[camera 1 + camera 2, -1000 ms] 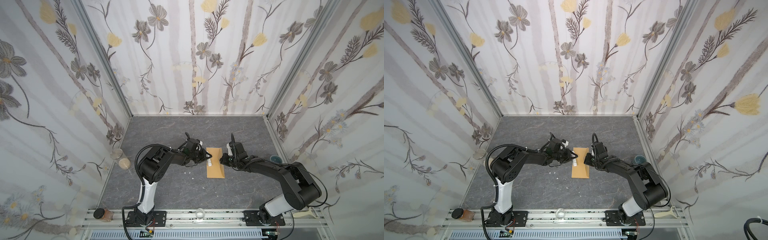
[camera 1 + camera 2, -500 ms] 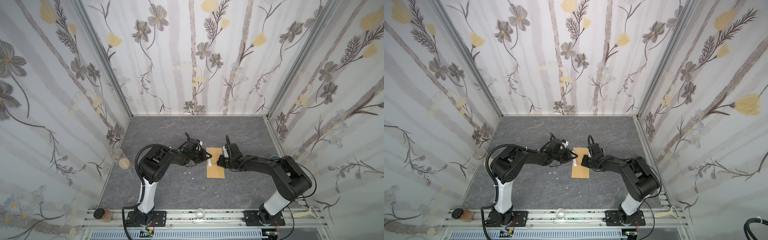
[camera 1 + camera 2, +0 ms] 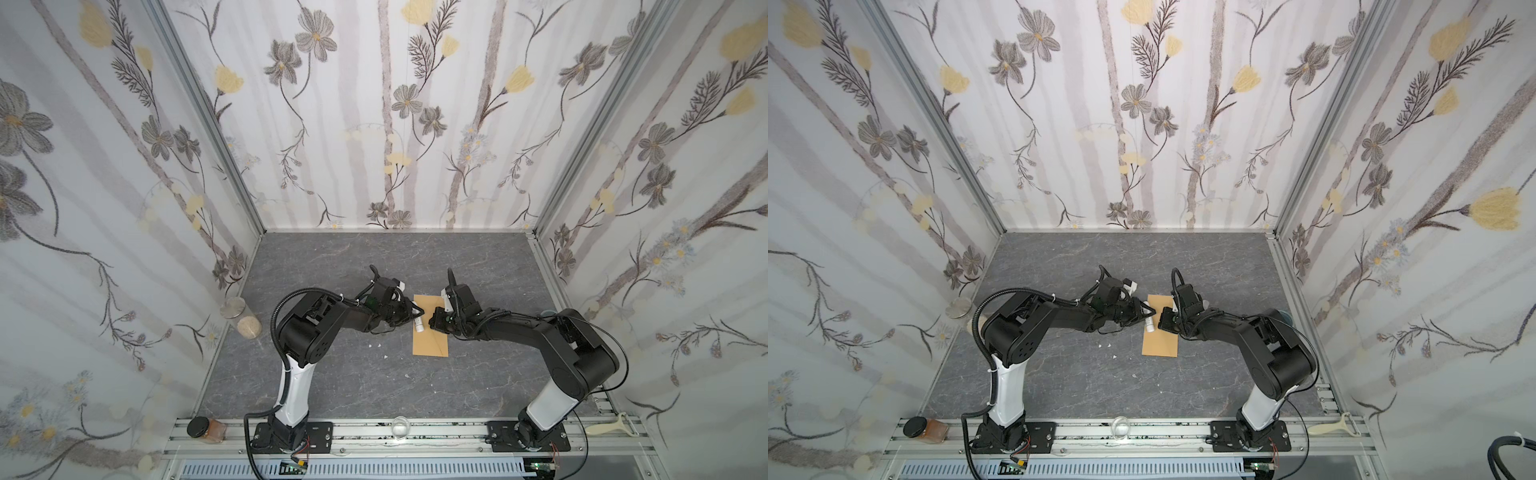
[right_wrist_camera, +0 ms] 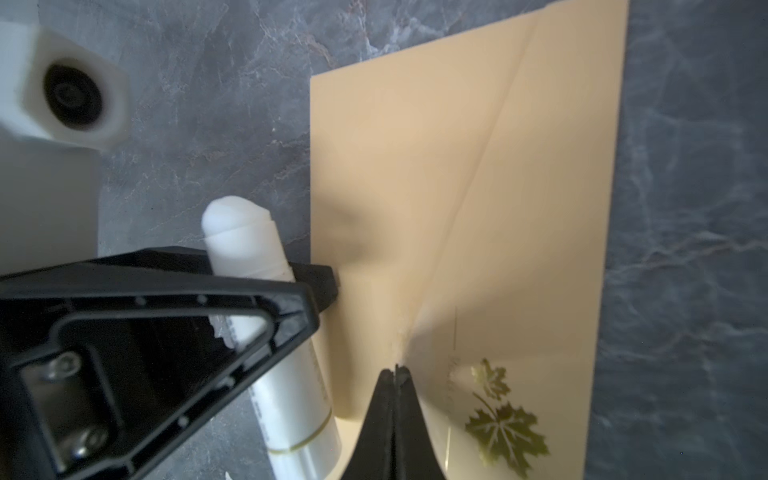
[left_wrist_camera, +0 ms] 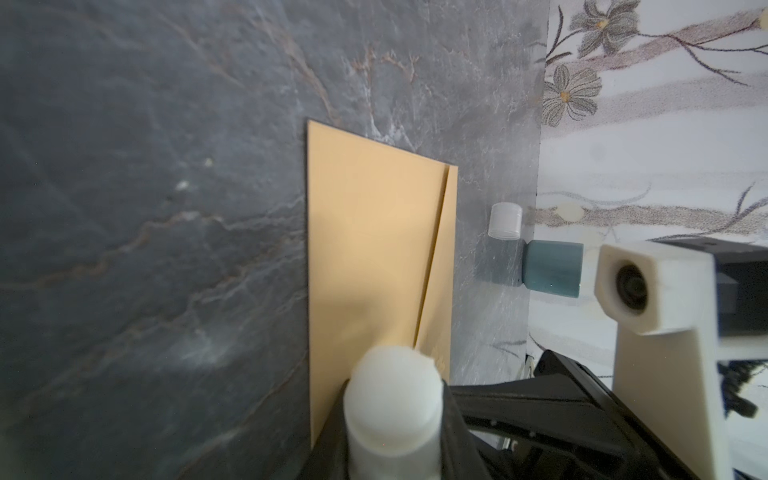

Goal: Place the letter into the envelope and seal it

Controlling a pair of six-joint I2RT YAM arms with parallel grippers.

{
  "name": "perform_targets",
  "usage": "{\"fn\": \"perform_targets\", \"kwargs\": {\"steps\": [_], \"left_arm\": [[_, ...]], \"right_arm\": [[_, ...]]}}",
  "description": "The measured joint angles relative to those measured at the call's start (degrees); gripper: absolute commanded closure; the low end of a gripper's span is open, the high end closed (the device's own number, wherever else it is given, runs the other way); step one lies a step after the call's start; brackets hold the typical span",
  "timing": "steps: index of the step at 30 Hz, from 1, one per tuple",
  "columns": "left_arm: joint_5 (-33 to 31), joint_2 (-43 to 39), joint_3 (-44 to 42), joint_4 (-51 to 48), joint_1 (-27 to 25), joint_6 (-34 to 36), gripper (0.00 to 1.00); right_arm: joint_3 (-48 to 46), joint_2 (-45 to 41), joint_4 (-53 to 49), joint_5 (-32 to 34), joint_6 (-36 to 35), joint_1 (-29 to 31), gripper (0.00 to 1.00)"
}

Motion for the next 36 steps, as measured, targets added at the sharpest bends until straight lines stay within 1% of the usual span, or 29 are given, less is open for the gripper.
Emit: {"fn": "perform_targets", "kwargs": {"steps": [3, 9, 17, 20, 29, 33, 36], "left_arm": [[-0.1, 0.0, -0.2, 0.3, 0.0, 0.0, 1.0], [-0.2, -0.2, -0.8, 0.7, 0.0, 0.0, 1.0], [-0.7, -1.0, -1.9, 0.8, 0.0, 0.0, 1.0], [-0.9, -1.2, -2.1, 0.8, -0.1, 0.0, 1.0], [-1.0, -1.3, -2.1, 0.8, -0.1, 0.0, 1.0], [-1.0, -1.3, -2.1, 0.8, -0.1, 0.0, 1.0], [-1.0, -1.3, -2.1, 0.8, -0.1, 0.0, 1.0]], "right_arm": [[-0.2, -1.6, -0.8, 0.3, -0.1, 0.0, 1.0], [-3.0, -1.8, -2.2, 0.5, -0.1, 0.0, 1.0], [-2.2, 1.2, 2.1, -0.2, 0.6, 0.7, 1.0], [-1.7, 1.4, 2.2, -0.3, 0.5, 0.8, 1.0], [-3.5, -3.8, -2.3, 1.5, 0.5, 1.0, 1.0], [-4.7, -3.8, -2.4, 1.5, 0.5, 1.0, 1.0], [-4.8, -2.6, -0.7, 0.9, 0.7, 0.9, 1.0]]}}
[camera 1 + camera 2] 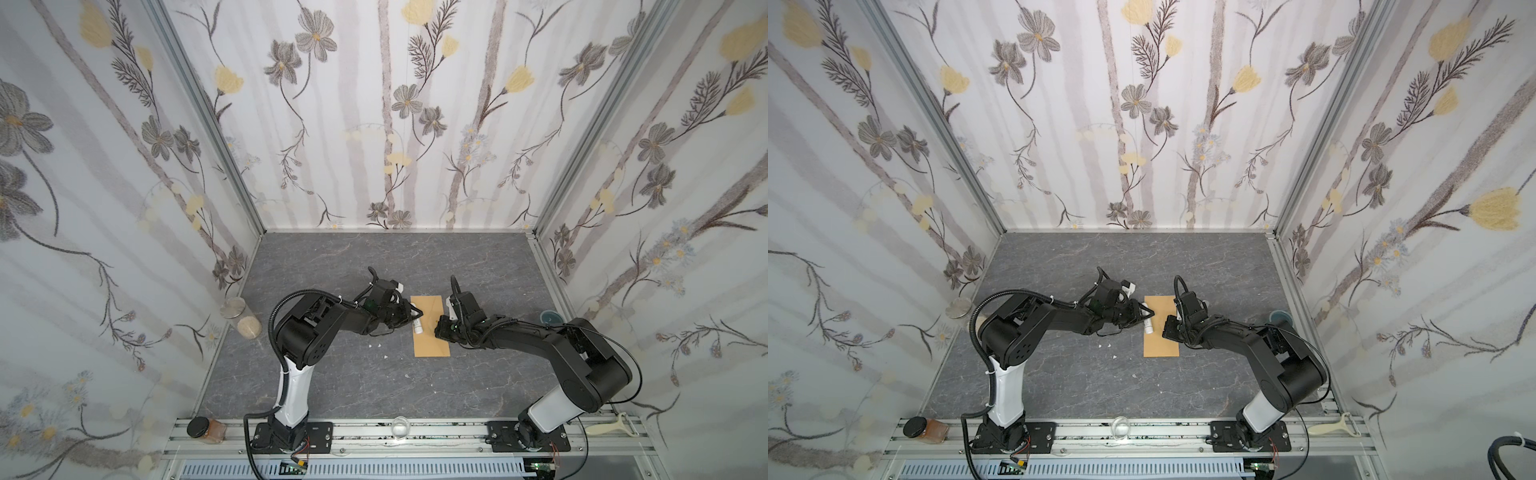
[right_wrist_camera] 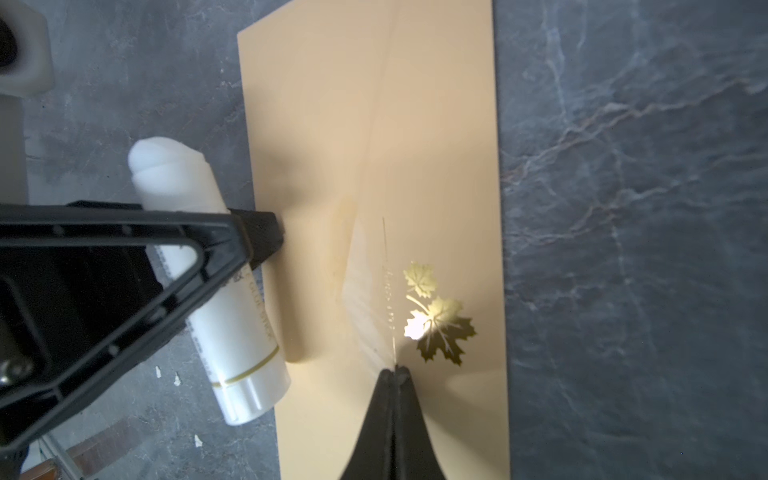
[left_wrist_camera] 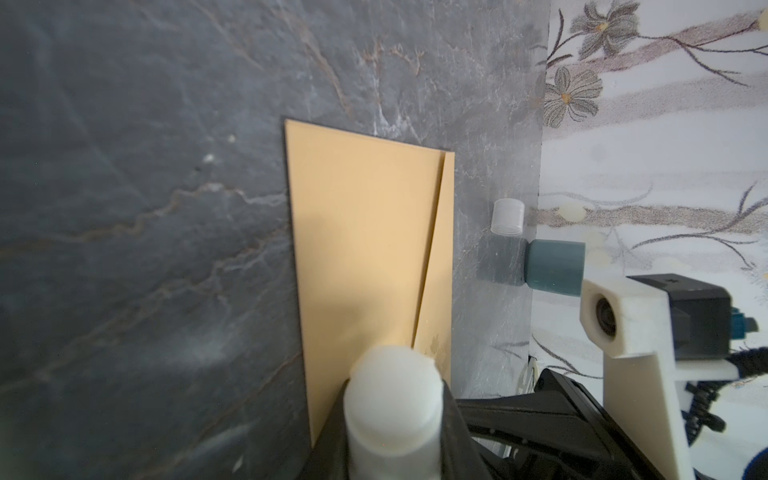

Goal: Place the letter into the envelope and seal it

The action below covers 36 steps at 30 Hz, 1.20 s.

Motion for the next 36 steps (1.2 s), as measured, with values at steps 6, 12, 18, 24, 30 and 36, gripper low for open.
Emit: {"fn": "perform_targets", "kwargs": {"steps": [6, 12, 18, 24, 30, 36], "left_arm": [[0.0, 0.0, 0.0, 0.0, 0.0, 0.0, 1.0], [0.0, 0.0, 0.0, 0.0, 0.0, 0.0, 1.0], [0.0, 0.1, 0.3, -0.1, 0.0, 0.0, 1.0], [0.0, 0.1, 0.3, -0.2, 0.0, 0.0, 1.0], [0.0, 0.1, 0.3, -0.2, 0.0, 0.0, 1.0], [0.0, 0.1, 0.4, -0.2, 0.0, 0.0, 1.0]], "right_arm": [[1.4, 2.4, 2.6, -1.2, 0.4, 0.1, 1.0], [0.8, 0.8, 1.1, -0.3, 0.4, 0.1, 1.0], [2.1, 2.8, 2.1, -0.9, 0.5, 0.1, 1.0], [3.7, 6.0, 6.0, -2.2, 0.8, 0.1, 1.0], [1.8, 2.7, 3.3, -1.2, 0.8, -0.5, 1.0], [1.4, 1.9, 2.0, 0.0, 0.8, -1.1, 1.0]]}}
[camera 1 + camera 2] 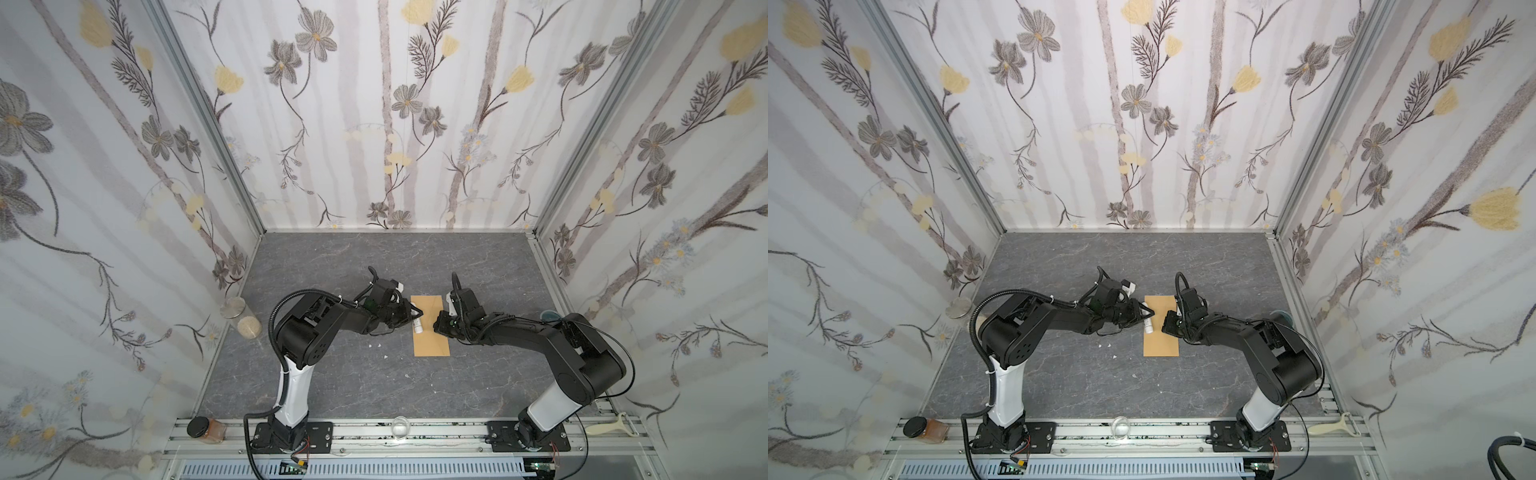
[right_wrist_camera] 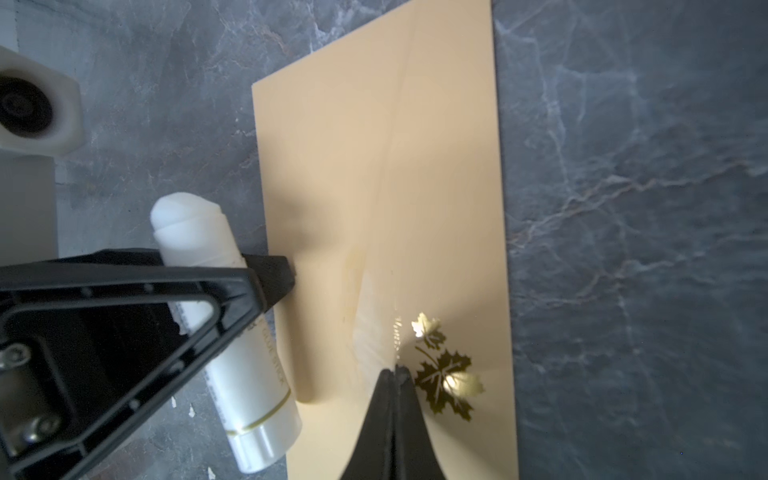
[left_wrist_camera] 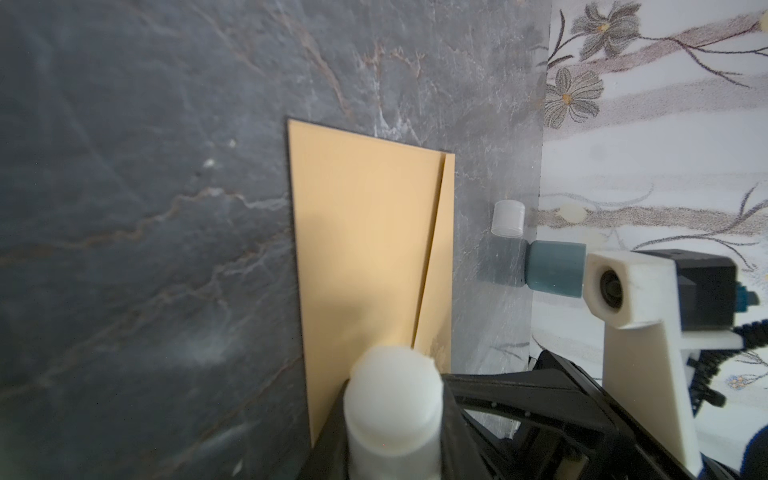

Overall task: Place the letter into the envelope and seal it
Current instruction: 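Keep pressing the flap with the right gripper while the left holds the glue stick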

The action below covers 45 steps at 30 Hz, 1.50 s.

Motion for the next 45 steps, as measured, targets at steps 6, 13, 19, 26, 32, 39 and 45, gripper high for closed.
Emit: {"fn": "perform_targets", "kwargs": {"steps": [6, 13, 19, 26, 32, 39, 45], "left_arm": [[0.0, 0.0, 0.0, 0.0, 0.0, 0.0, 1.0], [0.0, 0.1, 0.1, -0.1, 0.0, 0.0, 1.0], [0.0, 0.1, 0.1, -0.1, 0.0, 0.0, 1.0], [0.0, 0.1, 0.1, -0.1, 0.0, 0.0, 1.0], [0.0, 0.1, 0.2, -0.2, 0.0, 0.0, 1.0], [-0.1, 0.1, 0.2, -0.2, 0.0, 0.0, 1.0], [0.0, 0.2, 0.3, -0.4, 0.0, 0.0, 1.0]], "right_arm": [[2.1, 3.2, 2.8, -1.3, 0.0, 0.1, 1.0], [1.3, 2.3, 2.5, -1.3, 0.0, -0.4, 1.0], [0.6, 1.4, 1.8, -1.1, -0.6, -1.5, 1.0], [4.2, 5.3, 3.7, -1.0, -0.6, -1.3, 1.0], [4.0, 4.8, 3.5, -0.9, -0.6, -1.4, 1.0], [3.5, 3.3, 1.5, 0.0, -1.1, -3.1, 1.0], [6.5, 7.8, 4.6, -0.7, -1.5, -1.4, 1.0]]}}
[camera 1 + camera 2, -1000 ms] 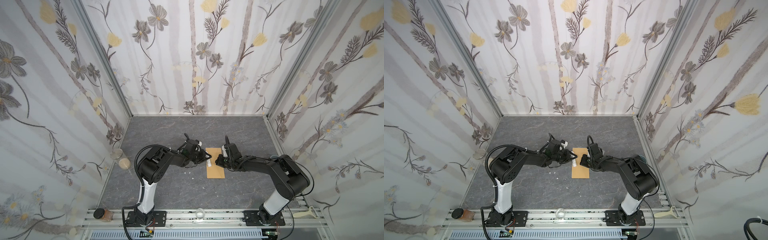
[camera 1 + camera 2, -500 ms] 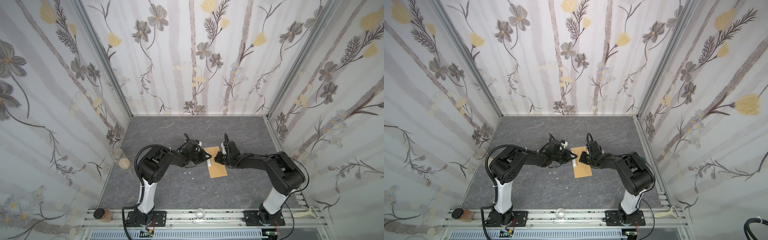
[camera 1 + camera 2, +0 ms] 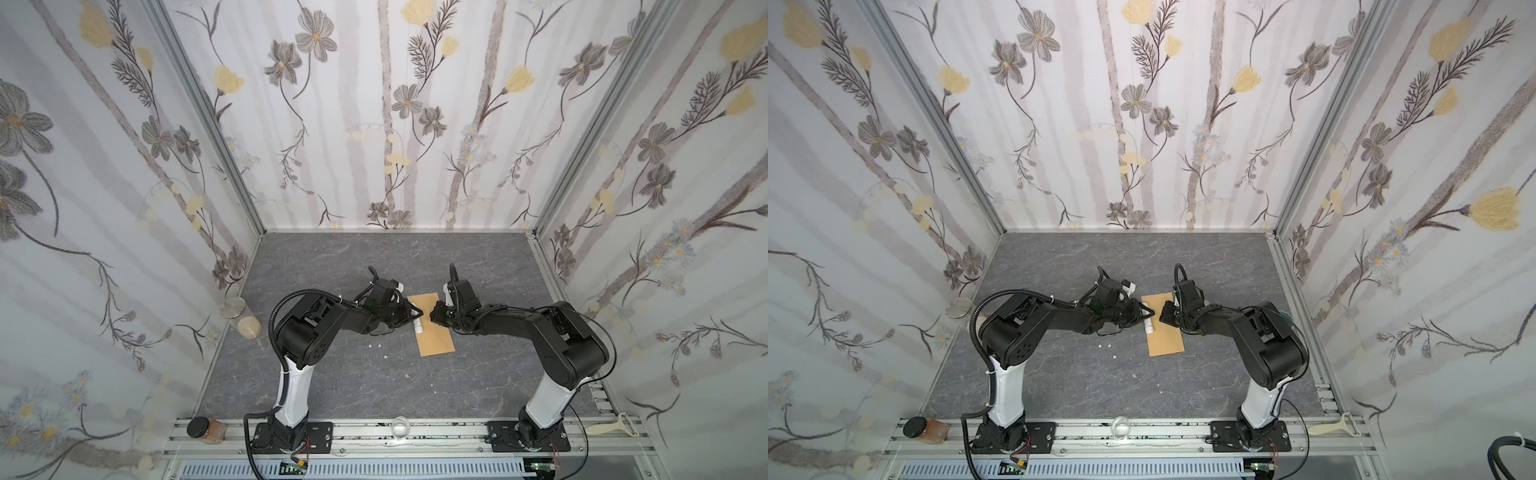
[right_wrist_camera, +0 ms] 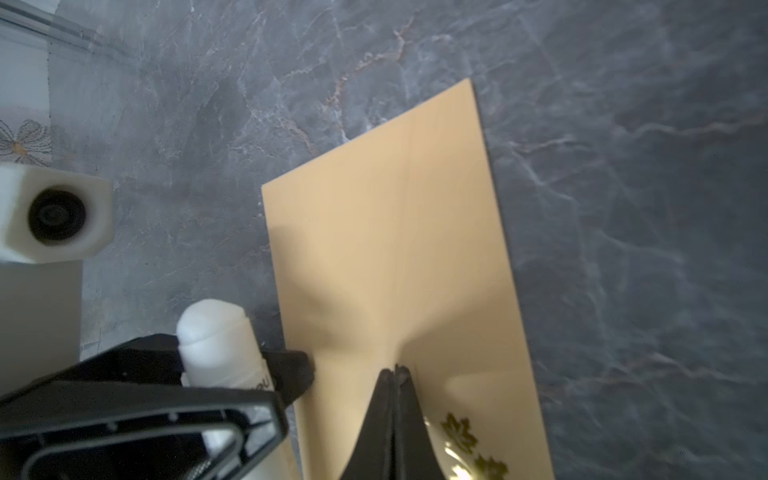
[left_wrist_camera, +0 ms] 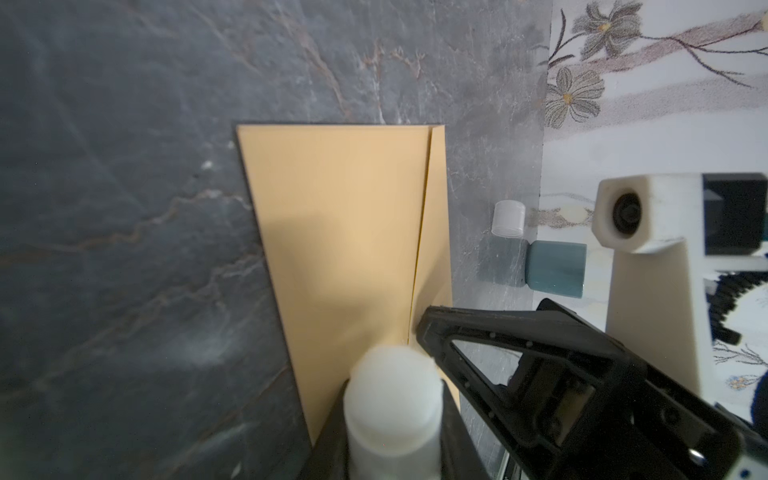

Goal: Place the letter into the envelope and seal it

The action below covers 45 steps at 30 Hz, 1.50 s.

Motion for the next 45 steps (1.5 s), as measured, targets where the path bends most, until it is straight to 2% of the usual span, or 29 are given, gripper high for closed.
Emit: {"fn": "perform_targets", "kwargs": {"steps": [6, 15, 27, 37, 45], "left_arm": [[0.0, 0.0, 0.3, -0.4, 0.0, 0.0, 1.0], [0.0, 0.0, 0.3, -0.4, 0.2, 0.0, 1.0], [-0.6, -0.4, 0.1, -0.9, 0.3, 0.0, 1.0], [-0.6, -1.3, -1.6, -0.3, 0.2, 0.0, 1.0], [-1.0, -1.4, -2.2, 0.2, 0.3, 0.0, 1.0]], "right_arm": [[-0.6, 0.3, 2.2, -1.3, 0.5, 0.3, 1.0], [-6.6, -6.3, -1.2, -1.2, 0.8, -0.7, 1.0], [-6.8, -4.3, 3.9, -1.7, 2.6, 1.2, 1.0], [-11.7, -11.4, -1.6, -1.2, 3.5, 2.0, 1.0], [-11.8, -8.4, 4.0, -2.3, 5.4, 3.0, 1.0]]}}
